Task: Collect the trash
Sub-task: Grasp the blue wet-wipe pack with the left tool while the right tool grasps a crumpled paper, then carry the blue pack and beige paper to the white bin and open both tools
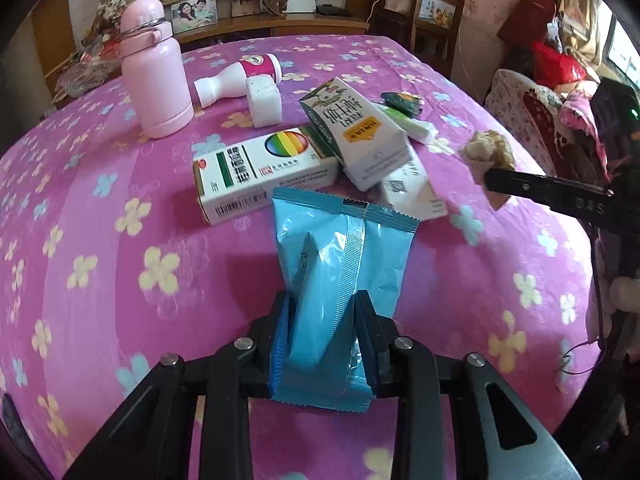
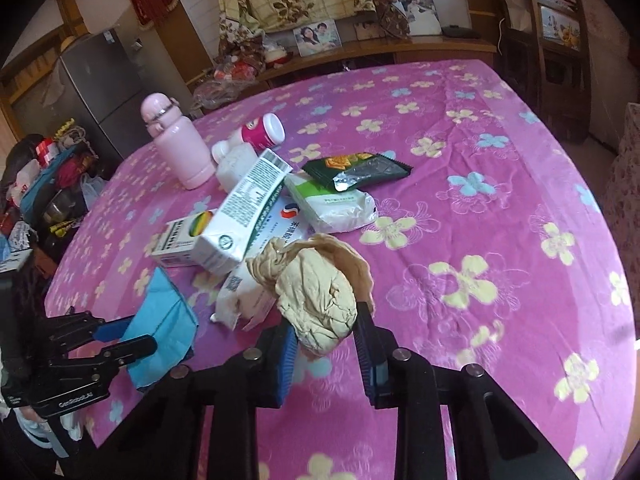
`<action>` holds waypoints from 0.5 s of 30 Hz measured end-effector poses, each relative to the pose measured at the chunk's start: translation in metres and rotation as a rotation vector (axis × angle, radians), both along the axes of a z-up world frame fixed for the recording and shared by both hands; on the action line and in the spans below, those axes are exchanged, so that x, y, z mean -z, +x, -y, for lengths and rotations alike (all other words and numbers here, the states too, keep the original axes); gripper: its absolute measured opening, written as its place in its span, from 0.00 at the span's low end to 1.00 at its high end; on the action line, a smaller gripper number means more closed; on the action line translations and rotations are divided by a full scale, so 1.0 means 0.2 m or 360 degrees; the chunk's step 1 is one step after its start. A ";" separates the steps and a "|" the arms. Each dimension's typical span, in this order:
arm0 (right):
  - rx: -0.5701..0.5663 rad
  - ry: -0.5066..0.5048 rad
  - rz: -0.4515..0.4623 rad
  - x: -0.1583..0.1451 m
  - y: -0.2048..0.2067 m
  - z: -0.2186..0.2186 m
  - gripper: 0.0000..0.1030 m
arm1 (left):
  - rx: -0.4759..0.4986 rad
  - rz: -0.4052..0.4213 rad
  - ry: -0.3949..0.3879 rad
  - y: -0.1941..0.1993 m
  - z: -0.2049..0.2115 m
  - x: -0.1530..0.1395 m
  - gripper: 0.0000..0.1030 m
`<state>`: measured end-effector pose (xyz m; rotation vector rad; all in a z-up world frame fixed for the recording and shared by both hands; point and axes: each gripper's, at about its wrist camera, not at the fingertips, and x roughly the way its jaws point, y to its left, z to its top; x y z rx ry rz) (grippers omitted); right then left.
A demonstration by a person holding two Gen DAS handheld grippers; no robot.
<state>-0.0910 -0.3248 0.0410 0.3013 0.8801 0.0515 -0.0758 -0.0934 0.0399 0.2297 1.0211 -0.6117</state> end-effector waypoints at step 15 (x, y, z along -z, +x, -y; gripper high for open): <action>0.0070 -0.0071 0.0057 -0.12 -0.51 0.10 0.29 | 0.0015 0.0018 -0.0187 -0.30 0.26 -0.16 0.31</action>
